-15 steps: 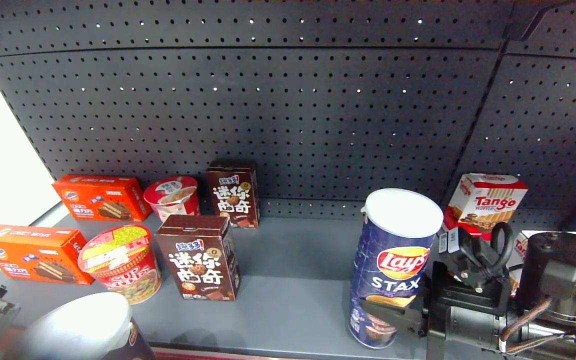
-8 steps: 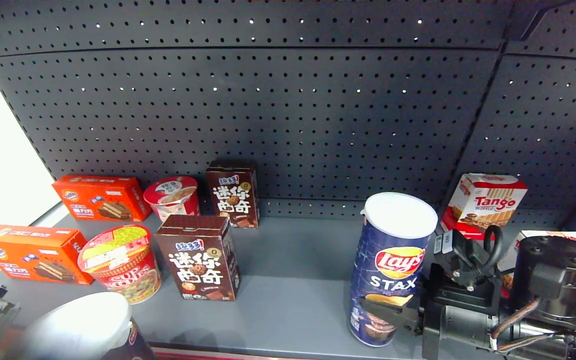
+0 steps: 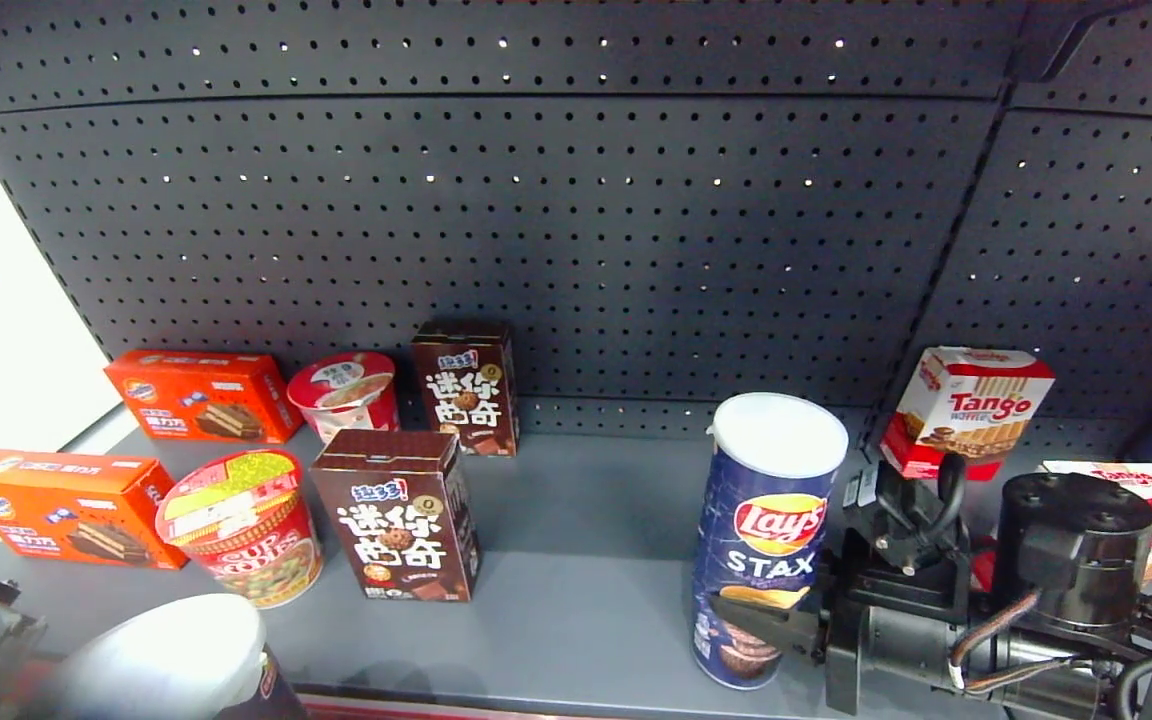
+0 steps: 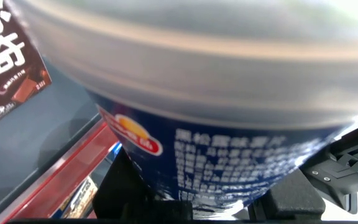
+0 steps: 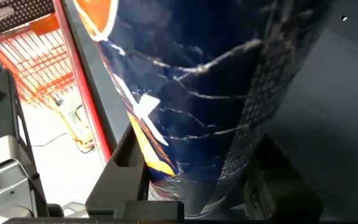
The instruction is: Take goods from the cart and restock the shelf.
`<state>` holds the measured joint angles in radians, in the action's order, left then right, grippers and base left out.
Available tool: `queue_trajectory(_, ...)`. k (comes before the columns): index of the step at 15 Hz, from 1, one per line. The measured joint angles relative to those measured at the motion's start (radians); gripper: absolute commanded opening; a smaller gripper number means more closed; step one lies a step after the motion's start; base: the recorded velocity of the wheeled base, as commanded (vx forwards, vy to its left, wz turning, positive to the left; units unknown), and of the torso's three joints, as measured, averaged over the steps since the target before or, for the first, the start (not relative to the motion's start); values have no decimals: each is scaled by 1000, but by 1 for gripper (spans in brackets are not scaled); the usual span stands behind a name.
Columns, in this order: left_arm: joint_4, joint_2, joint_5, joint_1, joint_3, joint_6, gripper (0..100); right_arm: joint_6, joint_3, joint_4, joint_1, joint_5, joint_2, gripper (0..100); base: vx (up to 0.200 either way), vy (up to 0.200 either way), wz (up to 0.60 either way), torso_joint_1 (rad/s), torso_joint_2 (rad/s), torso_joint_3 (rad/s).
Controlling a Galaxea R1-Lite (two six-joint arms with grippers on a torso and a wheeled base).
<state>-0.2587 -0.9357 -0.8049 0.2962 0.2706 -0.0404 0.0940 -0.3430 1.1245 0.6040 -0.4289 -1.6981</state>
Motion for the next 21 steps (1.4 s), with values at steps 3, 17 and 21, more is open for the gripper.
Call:
queue_trajectory(3, -1, 1, 0, -3, -6, 0, 0, 0, -1, 19, 3, 0, -15, 100, 0, 0, 0, 0, 0, 0)
queue_trajectory(17, -4, 26, -1, -23, -36, 1, 0, 10, 67, 14, -22, 8, 113, 100, 0, 0, 0, 0, 0, 0)
queue_trajectory(21, -7, 23, -2, -21, -26, 0, 0, 10, 126, -44, -37, 8, 301, 100, 0, 0, 0, 0, 0, 0)
